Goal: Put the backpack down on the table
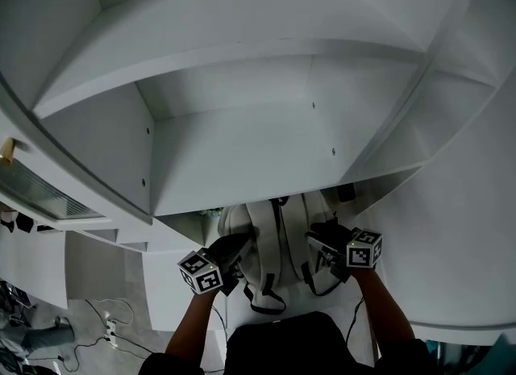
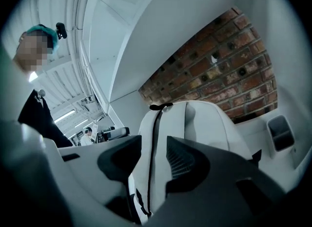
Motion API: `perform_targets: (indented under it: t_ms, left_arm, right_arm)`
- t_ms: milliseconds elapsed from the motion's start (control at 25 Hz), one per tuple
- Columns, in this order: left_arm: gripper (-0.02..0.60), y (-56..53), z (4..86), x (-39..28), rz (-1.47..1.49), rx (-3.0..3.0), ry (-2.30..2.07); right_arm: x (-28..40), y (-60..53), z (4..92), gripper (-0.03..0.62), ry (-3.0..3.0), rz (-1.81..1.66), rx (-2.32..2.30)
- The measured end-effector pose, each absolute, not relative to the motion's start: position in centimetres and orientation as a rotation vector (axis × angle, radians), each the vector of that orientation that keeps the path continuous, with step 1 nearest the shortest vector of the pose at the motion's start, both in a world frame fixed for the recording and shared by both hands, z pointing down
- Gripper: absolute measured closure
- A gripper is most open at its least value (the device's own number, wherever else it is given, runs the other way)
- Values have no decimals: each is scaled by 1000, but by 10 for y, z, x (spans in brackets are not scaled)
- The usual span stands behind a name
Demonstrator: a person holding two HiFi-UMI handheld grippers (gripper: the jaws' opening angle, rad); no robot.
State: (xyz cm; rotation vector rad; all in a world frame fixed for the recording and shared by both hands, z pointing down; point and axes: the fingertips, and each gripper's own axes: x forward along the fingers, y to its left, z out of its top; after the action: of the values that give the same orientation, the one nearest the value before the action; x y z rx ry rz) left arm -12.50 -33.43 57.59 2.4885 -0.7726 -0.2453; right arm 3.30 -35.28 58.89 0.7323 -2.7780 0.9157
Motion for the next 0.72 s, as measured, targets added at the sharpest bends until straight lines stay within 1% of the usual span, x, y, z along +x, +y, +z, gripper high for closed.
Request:
perform_targets:
  t_ms: [320, 440, 480, 560, 720]
  left_arm:
    - [565, -303, 574, -112, -267, 2501, -730]
    - [565, -272, 572, -104, -253, 2507, -747]
    - [565, -261, 572, -101, -249, 2508, -757]
    - [565, -240, 567, -94, -250, 2507, -778]
    - [565, -197, 551, -73, -238, 2511, -853]
  right_arm:
    - [19, -317, 573, 432, -2838, 793, 717]
    - [19, -296, 559, 476, -2884, 741, 701]
    - [20, -288, 554, 503, -2904, 729, 698]
    - [22, -272, 542, 538, -2938, 699, 702]
    - [32, -232, 522, 575, -2935, 587, 767]
